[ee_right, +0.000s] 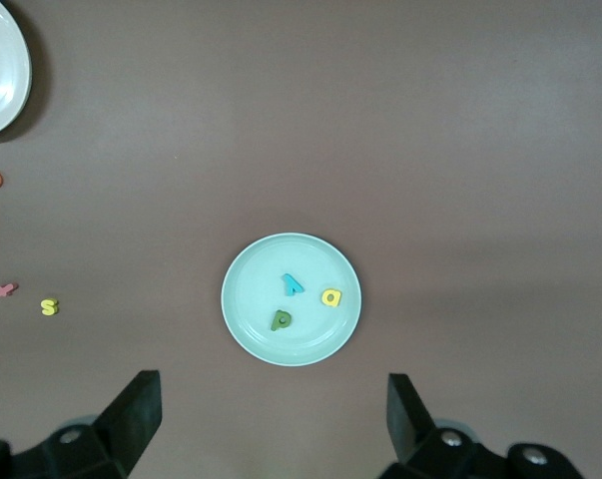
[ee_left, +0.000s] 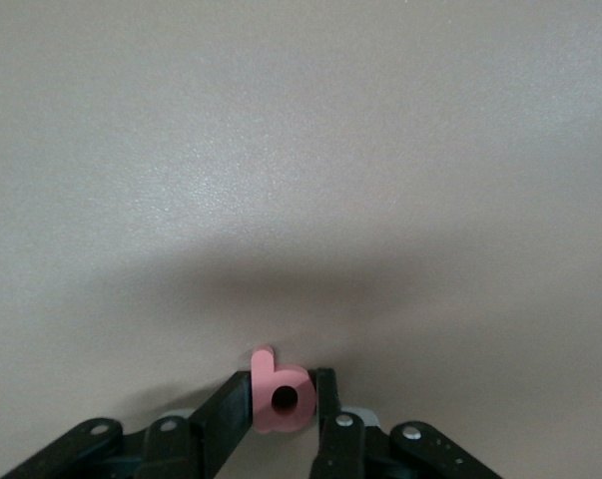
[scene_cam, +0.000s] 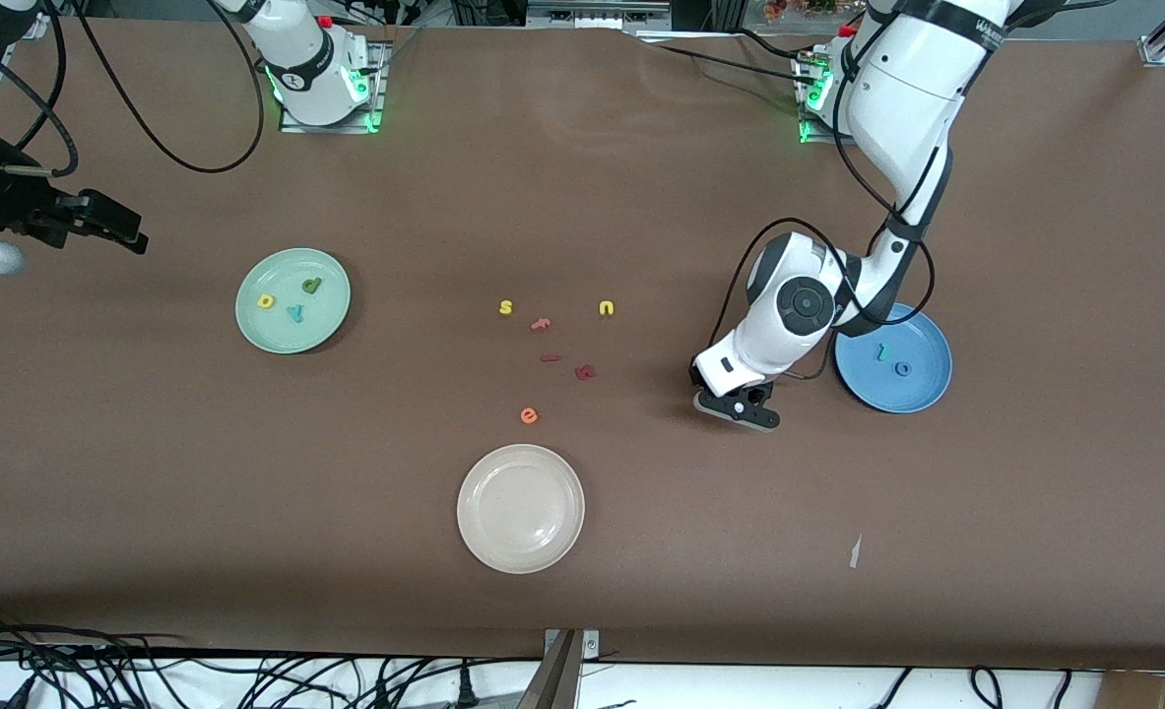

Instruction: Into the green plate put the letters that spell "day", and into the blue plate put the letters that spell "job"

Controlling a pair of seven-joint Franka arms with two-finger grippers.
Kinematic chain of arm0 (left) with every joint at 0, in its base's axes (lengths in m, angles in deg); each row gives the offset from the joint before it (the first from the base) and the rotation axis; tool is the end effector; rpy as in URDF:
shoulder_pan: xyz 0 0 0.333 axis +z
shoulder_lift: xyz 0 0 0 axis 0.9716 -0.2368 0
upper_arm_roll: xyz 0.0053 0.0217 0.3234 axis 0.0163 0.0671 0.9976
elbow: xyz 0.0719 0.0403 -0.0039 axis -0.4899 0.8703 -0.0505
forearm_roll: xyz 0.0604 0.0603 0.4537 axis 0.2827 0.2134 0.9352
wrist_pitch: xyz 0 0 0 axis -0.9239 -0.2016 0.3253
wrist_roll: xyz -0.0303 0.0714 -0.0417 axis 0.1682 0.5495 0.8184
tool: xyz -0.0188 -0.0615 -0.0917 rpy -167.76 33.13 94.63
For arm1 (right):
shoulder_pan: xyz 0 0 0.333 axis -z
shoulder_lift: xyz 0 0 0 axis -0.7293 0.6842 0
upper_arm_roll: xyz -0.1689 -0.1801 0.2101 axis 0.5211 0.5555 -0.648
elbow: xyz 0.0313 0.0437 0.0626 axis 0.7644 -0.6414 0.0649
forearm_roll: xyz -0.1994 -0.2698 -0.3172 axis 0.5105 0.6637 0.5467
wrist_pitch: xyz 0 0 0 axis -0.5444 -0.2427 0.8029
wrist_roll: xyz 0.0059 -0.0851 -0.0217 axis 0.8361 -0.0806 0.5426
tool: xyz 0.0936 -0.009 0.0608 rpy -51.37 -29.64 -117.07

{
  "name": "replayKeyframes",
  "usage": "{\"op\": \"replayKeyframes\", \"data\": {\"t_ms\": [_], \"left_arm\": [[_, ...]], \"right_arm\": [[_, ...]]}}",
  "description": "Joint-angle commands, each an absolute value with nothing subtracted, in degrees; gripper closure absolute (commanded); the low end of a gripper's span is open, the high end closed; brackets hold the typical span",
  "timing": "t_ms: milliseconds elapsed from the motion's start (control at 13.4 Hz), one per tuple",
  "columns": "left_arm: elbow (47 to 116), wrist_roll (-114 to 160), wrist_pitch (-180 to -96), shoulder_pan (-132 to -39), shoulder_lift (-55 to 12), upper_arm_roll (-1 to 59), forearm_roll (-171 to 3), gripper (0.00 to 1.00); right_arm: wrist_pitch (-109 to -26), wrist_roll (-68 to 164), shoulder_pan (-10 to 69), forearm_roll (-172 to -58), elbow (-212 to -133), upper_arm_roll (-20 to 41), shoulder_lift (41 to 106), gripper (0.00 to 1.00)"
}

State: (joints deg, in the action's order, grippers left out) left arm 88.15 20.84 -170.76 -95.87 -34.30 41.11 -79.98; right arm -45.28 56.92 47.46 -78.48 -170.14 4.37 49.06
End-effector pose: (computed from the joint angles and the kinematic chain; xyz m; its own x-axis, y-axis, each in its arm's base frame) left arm 0.6296 -0.2964 0.1141 0.9627 -0.2606 0.0730 -0.2679 -0.9558 0.1212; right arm 0.6225 -0.0002 0.5775 0.9966 -0.0682 -0.0470 -0.0685 -0.9976 -0.0057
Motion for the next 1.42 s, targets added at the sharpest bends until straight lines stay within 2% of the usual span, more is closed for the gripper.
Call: {"op": "replayKeyframes", "data": {"t_ms": [0, 373, 895, 1044, 1268, 1343], "left_arm": [[86.66, 20.52, -171.13, -96.69, -35.16, 42.33, -80.69, 0.68], [89.72, 20.08, -166.49, -93.19, -27.00, 43.66, -80.42, 0.69], [105.18, 9.28, -158.04, -79.57, -10.47, 43.57, -80.25, 0.64], [105.12, 9.09, -157.95, -79.38, -10.45, 43.57, -80.25, 0.64], [103.19, 11.01, -161.35, -81.65, -13.78, 43.04, -81.04, 0.53], [101.35, 12.59, -163.29, -83.23, -16.06, 42.95, -81.04, 0.47]], "right_arm": [[-45.23, 57.55, 48.15, -77.97, -170.92, 3.57, 48.03, 0.00], [-45.32, 57.55, 48.15, -78.15, -170.92, 3.57, 48.12, 0.00], [-45.41, 57.55, 48.15, -78.15, -170.92, 3.66, 48.20, 0.00], [-45.41, 57.47, 48.15, -78.24, -170.92, 3.66, 48.20, 0.00], [-45.41, 57.47, 48.15, -78.24, -170.92, 3.66, 48.20, 0.00], [-45.41, 57.47, 48.15, -78.24, -170.92, 3.66, 48.20, 0.00]]}}
